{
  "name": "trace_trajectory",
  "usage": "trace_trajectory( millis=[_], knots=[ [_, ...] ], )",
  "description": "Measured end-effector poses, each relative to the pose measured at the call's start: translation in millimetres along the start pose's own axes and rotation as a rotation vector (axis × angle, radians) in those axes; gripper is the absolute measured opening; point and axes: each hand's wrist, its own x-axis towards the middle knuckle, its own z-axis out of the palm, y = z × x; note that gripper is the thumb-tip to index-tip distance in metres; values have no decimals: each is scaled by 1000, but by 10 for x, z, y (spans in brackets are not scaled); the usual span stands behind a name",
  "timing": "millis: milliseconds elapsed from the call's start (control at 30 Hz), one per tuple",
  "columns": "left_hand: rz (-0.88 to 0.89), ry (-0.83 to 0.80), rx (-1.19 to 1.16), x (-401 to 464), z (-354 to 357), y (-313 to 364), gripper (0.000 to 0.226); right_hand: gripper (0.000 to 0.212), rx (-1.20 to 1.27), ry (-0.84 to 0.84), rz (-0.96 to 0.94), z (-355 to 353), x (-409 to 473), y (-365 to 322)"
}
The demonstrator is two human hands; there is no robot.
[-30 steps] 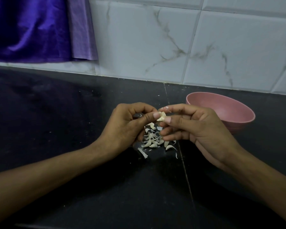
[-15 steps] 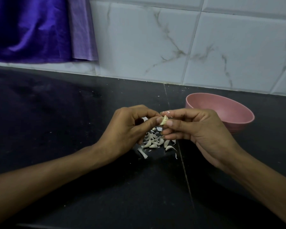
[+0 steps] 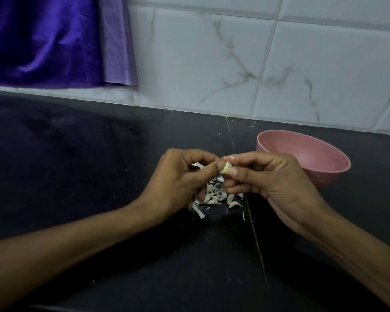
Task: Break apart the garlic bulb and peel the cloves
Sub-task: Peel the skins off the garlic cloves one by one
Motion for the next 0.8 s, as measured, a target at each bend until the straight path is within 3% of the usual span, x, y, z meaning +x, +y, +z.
trace_trajectory(
  millis=[300,633,800],
  knots=[
    [-138,-26,-186,16,26,-22,19,25,-38,8,-20,-2,25,42],
    [135,61,164,4,15,-21,11,40,-61,8,20,19,14,-16],
    [220,60,256,-4,26,-43,7,37,-70,29,19,-7,25,-2]
  ],
)
